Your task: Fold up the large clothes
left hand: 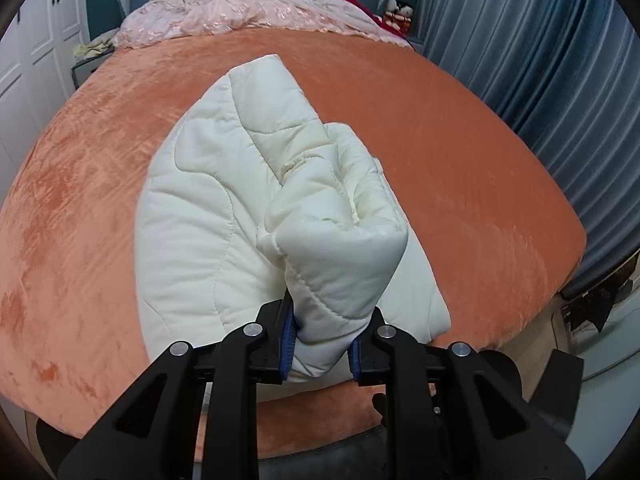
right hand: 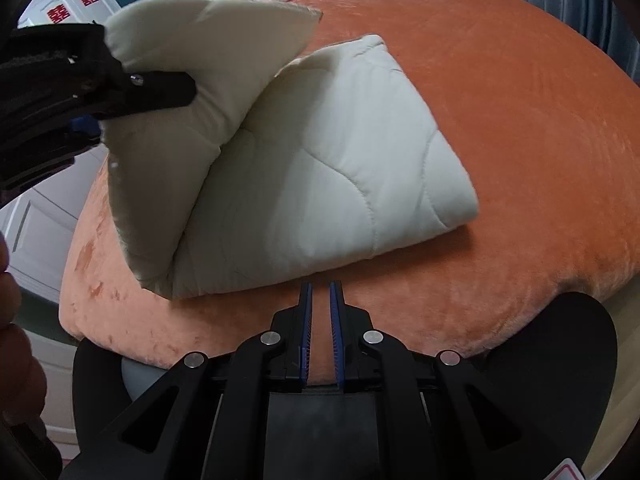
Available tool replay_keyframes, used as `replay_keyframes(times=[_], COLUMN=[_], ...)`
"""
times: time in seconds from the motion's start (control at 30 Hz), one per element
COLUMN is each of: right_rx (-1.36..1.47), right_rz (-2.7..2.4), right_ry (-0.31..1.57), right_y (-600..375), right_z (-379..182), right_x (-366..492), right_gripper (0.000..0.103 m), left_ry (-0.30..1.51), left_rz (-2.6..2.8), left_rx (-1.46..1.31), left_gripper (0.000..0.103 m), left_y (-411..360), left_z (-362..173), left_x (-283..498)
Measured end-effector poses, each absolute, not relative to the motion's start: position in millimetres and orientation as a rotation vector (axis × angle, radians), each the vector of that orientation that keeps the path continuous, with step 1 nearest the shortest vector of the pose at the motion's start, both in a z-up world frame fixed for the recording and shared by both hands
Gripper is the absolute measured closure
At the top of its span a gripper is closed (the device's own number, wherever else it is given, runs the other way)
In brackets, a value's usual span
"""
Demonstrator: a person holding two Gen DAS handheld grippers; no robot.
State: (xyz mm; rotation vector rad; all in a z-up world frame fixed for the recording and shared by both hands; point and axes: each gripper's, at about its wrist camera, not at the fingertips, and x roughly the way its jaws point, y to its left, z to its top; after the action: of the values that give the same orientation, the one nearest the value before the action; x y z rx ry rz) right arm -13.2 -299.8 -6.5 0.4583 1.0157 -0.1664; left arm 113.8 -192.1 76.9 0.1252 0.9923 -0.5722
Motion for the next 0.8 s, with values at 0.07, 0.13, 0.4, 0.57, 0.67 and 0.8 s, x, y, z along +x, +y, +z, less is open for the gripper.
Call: replay_keyframes(times=[0.07, 0.13, 0.4, 0.57, 0.67, 0.8], right_rx=[0.478, 0.489, 0.543, 0.514, 0.493, 0.446], right_rz=[-0.183, -0.198, -0.270, -0.244, -0.184, -0.126], right_ry=[1.025, 1.034, 0.976, 0.837, 0.777, 0.770], right_y=[-308.3, -314.5, -341.9, -346.5, -337.7, -324.5], right_z=[-10.7, -14.2, 9.7, 61.6, 91.5, 115.8], right_x=[-22.6, -30.9, -48.3, -27.7, -5.5, 25.8], right_gripper=[0.095, 0.094, 0.089, 0.070, 0.064, 0.054], left_ry=[1.024, 1.045, 1.042, 1.011, 1.069, 1.075], left_rz=[-0.567, -0.551, -0.613, -0.424, -0.316, -0.223], left_rx=[0.154, 0.187, 0.003, 0.018, 0.004, 0.048], left_gripper=[0.083, 0.079, 0.032, 0.031, 0.032, 0.032], left_y=[-204.9, -210.6, -167.8, -118.4, -92.9, -77.0], left_z=[63.7, 56.0, 105.0, 108.1, 89.4, 74.8], left_x=[111.6, 110.5, 84.7, 91.8, 108.8, 117.7])
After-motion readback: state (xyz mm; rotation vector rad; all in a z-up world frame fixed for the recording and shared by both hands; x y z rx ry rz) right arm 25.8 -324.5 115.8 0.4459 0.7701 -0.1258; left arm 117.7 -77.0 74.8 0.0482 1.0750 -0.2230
